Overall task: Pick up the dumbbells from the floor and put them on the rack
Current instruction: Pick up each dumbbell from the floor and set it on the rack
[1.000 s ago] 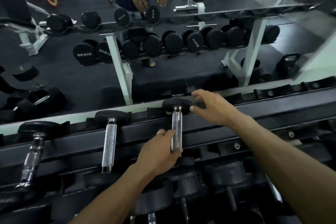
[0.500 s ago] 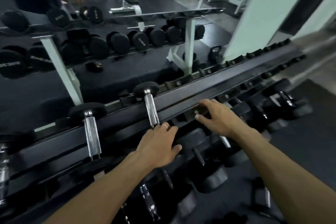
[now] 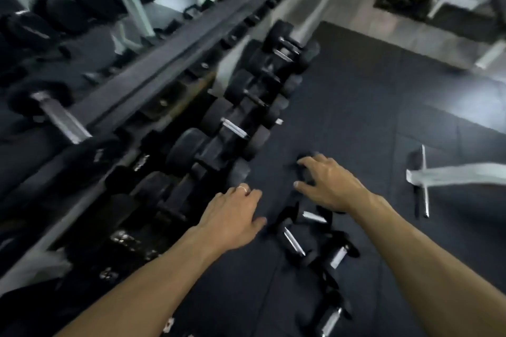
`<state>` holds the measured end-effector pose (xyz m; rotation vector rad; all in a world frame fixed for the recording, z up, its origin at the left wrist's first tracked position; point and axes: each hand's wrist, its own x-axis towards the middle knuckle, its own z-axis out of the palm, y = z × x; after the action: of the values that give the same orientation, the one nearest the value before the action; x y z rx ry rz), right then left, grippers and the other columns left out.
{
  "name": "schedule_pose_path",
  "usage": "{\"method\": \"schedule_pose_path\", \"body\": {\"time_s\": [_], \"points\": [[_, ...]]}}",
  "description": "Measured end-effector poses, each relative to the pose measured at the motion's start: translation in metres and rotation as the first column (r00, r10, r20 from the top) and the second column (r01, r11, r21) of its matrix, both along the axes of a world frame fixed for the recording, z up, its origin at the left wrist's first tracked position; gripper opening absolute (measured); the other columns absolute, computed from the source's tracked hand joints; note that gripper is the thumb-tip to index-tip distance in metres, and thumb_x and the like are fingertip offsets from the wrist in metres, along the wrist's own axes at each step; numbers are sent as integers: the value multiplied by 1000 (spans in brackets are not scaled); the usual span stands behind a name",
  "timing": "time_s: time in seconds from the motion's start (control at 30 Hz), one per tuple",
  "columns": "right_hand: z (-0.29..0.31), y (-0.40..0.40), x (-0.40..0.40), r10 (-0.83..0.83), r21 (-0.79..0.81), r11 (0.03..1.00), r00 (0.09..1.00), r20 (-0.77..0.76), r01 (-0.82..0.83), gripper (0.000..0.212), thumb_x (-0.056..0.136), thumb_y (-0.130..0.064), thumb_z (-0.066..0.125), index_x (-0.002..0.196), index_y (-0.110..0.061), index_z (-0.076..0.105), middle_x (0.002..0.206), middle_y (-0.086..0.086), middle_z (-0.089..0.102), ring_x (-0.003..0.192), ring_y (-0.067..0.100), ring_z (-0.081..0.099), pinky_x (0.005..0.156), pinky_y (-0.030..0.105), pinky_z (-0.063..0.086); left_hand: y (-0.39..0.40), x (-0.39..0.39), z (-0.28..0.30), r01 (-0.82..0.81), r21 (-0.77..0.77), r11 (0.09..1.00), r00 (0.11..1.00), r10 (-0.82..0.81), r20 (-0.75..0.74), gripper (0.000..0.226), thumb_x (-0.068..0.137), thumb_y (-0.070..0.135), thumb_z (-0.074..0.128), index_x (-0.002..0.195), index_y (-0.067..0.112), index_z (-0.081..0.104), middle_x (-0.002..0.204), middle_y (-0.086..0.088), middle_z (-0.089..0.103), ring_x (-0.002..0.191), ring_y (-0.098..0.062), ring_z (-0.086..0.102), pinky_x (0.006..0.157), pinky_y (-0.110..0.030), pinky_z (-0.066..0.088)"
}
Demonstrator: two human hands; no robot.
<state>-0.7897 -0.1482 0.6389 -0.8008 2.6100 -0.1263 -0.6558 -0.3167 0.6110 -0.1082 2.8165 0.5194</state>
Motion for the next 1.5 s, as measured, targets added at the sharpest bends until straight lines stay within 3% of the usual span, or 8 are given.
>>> {"method": "schedule_pose_path", "body": {"time_s": [0.27, 0.5, 0.7, 0.9, 1.2, 1.33, 1.5], "points": [[-80, 214, 26, -195, 87, 978, 978, 72, 189, 53, 91, -42, 53, 138, -21, 41, 130, 7, 48, 126, 31, 43, 96, 41, 41, 188, -11, -65, 191, 22, 981, 970, -192, 151, 54, 95, 48, 47, 142, 22, 38, 141, 0, 42, 126, -21, 47, 102, -38, 39], [-175, 336, 41, -283, 185, 951, 938, 202, 247, 47, 94, -39, 50, 135, -18, 43, 131, 6, 47, 124, 29, 44, 94, 39, 42, 309, -2, -158, 275, 67, 959, 907, -282, 314, 53, 96, 47, 46, 141, 20, 38, 141, -2, 43, 125, -21, 48, 102, -38, 40], [-300, 390, 56, -346, 278, 923, 890, 296, 266, 49, 95, -41, 48, 135, -14, 42, 130, 8, 47, 121, 30, 45, 95, 42, 44, 355, -3, -274, 354, 98, 930, 822, -359, 442, 53, 96, 46, 47, 141, 19, 38, 138, -4, 46, 122, -24, 51, 99, -39, 43], [-456, 423, 76, -433, 326, 889, 821, 371, 322, 52, 94, -41, 51, 138, -17, 39, 131, 9, 47, 121, 30, 48, 95, 42, 45, 390, -8, -434, 420, 131, 898, 729, -421, 539, 49, 96, 45, 49, 136, 18, 44, 132, -4, 49, 119, -24, 52, 97, -39, 44], [-649, 423, 96, -620, 245, 782, 674, 401, 573, 54, 89, -37, 61, 134, -19, 39, 125, 10, 45, 115, 34, 50, 91, 45, 48, 414, 12, -637, 271, 125, 954, 698, -284, 658, 55, 91, 49, 56, 135, 18, 45, 132, -5, 47, 117, -25, 54, 91, -40, 49], [-687, 425, 89, -621, 133, 767, 672, 403, 628, 65, 84, -38, 68, 138, -23, 37, 121, 10, 47, 110, 32, 52, 94, 47, 48, 420, 22, -678, 189, 164, 968, 696, -250, 673, 59, 88, 49, 62, 136, 20, 44, 129, -4, 49, 117, -25, 55, 95, -40, 47], [-709, 424, 82, -599, 2, 765, 710, 371, 644, 46, 81, -28, 73, 120, -18, 50, 105, 9, 55, 97, 31, 57, 82, 42, 48, 428, 25, -707, 9, 206, 978, 663, -160, 731, 59, 81, 41, 73, 130, 20, 46, 126, -3, 59, 115, -26, 58, 99, -43, 47]]}}
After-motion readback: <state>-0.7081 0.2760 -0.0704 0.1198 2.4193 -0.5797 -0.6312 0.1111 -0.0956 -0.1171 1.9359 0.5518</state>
